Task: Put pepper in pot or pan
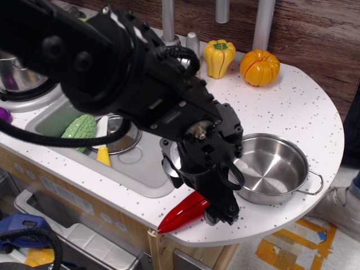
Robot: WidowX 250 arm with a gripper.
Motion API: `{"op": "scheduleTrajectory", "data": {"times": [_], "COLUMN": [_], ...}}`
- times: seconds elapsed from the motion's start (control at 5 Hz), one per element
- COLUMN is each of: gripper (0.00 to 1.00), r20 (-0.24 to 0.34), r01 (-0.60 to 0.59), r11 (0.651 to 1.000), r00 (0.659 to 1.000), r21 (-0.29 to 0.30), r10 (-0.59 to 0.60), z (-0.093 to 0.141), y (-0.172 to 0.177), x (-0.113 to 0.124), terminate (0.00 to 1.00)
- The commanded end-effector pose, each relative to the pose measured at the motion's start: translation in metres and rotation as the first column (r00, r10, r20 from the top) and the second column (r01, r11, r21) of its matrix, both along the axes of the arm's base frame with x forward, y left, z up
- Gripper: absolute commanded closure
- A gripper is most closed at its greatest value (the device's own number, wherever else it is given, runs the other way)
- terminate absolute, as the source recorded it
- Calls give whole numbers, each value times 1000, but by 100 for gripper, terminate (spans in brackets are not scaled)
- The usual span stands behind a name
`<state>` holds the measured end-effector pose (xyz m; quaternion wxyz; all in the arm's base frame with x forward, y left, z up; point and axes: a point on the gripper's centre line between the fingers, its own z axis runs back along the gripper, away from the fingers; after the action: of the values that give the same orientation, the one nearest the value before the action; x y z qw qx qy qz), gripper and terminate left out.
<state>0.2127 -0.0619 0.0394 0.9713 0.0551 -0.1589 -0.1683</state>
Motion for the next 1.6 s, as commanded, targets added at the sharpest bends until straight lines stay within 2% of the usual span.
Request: {"op": "scheduleTrajectory", "data": {"times": [0.0, 0.8, 1.0, 1.2, 1.4], "gripper": [0, 0, 100, 100, 100], "r20": [0, 50, 63, 51, 36], "r01": [0, 13, 2, 16, 32], "r11": [1000, 996, 997, 997, 999], "r00": [1000, 999, 998, 999, 999], "r21": [0, -83, -78, -80, -44], "r10": [0, -9, 3, -12, -30], "z": [0, -36, -41, -30, -6], "y": [0, 11, 11, 12, 14], "x": [0, 1, 1, 6, 11], "terminate": [0, 0, 0, 0, 0]}}
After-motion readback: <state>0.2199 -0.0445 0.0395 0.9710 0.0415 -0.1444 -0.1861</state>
